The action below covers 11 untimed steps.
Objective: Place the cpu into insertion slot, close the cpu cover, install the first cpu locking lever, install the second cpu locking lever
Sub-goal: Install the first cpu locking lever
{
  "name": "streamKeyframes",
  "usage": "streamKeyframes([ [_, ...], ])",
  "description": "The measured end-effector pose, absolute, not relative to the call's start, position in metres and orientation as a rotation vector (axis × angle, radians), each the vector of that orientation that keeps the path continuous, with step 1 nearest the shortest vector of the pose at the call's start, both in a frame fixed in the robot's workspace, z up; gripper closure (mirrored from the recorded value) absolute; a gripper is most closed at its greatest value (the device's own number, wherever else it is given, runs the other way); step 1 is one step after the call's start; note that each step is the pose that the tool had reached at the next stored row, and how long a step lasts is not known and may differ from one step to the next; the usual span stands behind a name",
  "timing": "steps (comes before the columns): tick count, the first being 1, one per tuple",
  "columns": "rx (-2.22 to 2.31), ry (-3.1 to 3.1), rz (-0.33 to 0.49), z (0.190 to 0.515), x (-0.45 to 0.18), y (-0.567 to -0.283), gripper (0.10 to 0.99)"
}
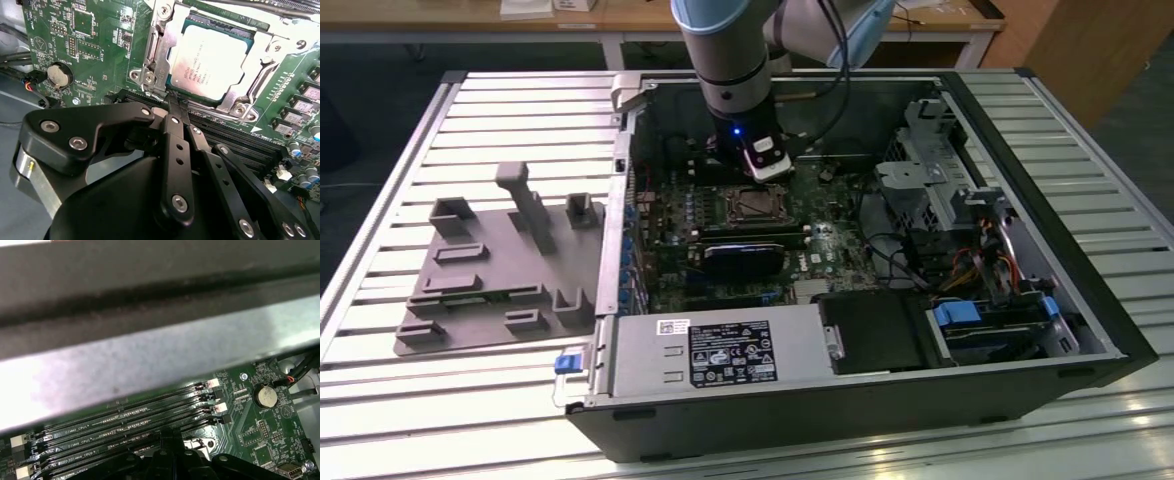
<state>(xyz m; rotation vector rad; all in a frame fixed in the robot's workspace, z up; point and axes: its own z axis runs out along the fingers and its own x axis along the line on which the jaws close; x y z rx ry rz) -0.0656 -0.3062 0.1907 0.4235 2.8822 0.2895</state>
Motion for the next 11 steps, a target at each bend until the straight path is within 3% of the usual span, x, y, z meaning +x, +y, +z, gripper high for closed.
streamKeyframes([
  [11,0.423,2.882,0.285,0.1982,-0.0655,-0.3062,0.984],
])
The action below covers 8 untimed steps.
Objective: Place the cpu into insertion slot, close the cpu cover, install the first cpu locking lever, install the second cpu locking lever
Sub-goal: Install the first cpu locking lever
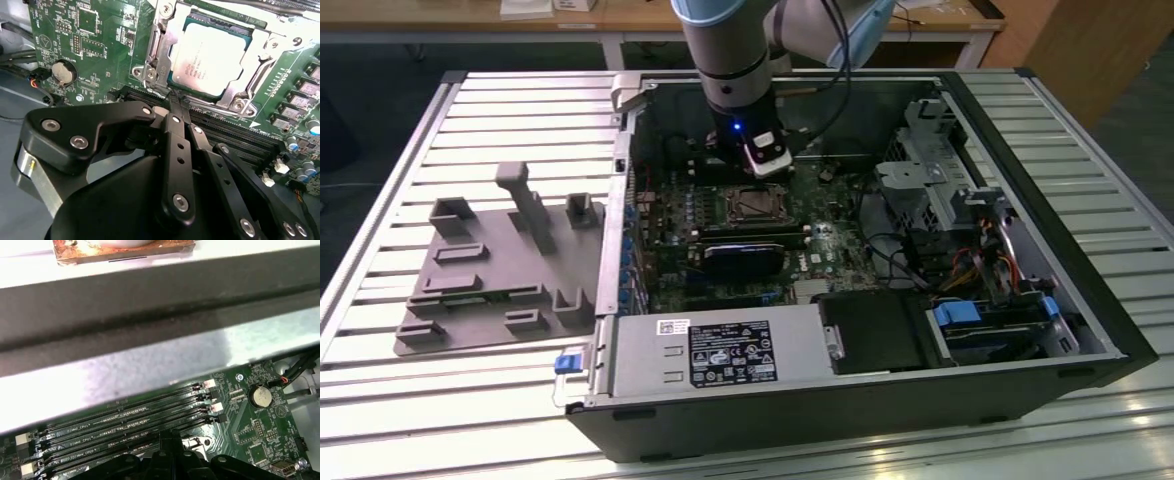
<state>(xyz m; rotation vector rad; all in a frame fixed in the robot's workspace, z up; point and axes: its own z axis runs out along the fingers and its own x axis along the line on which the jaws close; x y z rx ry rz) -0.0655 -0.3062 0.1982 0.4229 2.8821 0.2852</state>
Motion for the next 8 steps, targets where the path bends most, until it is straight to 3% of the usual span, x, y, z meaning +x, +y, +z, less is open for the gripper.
streamKeyframes([
  [8,0.419,2.882,0.219,0.2057,-0.0656,-0.3063,0.984],
])
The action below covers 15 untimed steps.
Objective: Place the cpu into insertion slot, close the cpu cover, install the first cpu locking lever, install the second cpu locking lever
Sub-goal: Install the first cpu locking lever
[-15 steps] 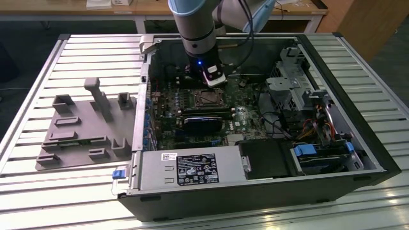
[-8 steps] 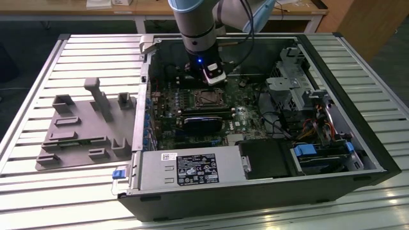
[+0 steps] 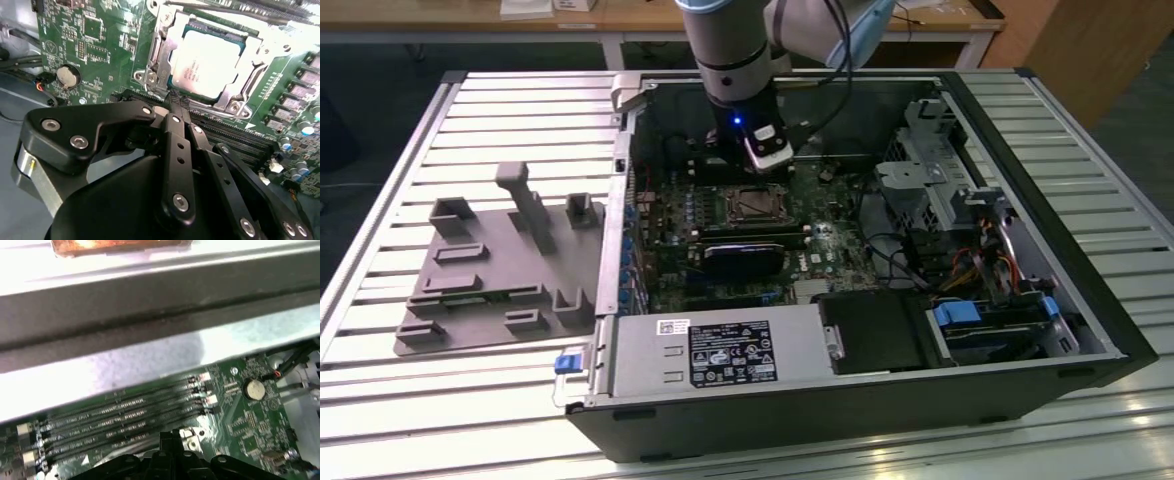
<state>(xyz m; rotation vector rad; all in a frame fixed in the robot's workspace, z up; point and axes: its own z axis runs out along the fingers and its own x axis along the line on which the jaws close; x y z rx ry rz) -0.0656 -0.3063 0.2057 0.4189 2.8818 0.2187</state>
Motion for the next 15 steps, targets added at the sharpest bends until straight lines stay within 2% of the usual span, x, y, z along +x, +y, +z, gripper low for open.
streamKeyframes([
  [8,0.414,2.871,0.029,0.2064,-0.0655,-0.3063,0.984],
  [15,0.412,2.870,0.011,0.2065,-0.0656,-0.3068,0.984],
])
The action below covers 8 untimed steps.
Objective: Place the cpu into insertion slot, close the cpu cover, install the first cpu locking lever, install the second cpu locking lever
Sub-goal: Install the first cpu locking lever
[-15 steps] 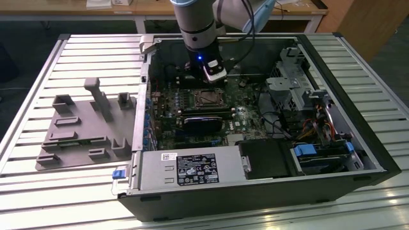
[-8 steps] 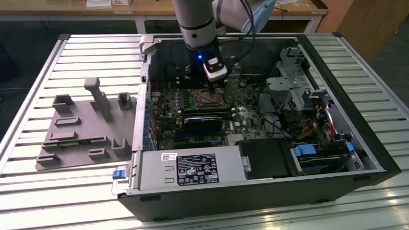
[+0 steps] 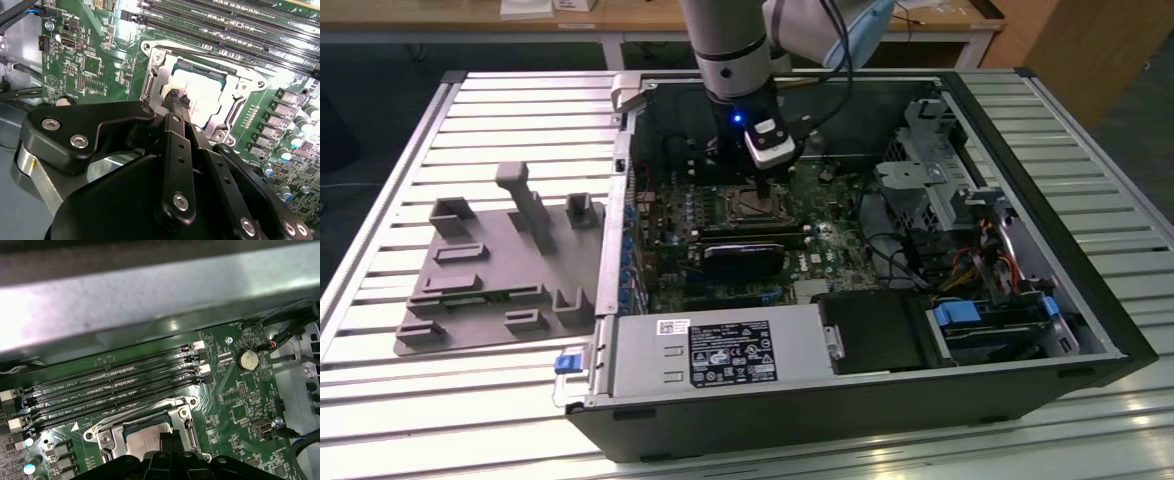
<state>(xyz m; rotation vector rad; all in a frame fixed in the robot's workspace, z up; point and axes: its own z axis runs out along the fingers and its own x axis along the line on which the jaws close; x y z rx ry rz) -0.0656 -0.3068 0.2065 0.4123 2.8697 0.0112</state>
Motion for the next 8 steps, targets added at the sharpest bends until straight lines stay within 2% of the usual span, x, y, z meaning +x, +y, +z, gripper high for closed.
streamKeyframes([
  [8,0.422,2.953,-0.007,0.2056,-0.0587,-0.3075,0.984],
])
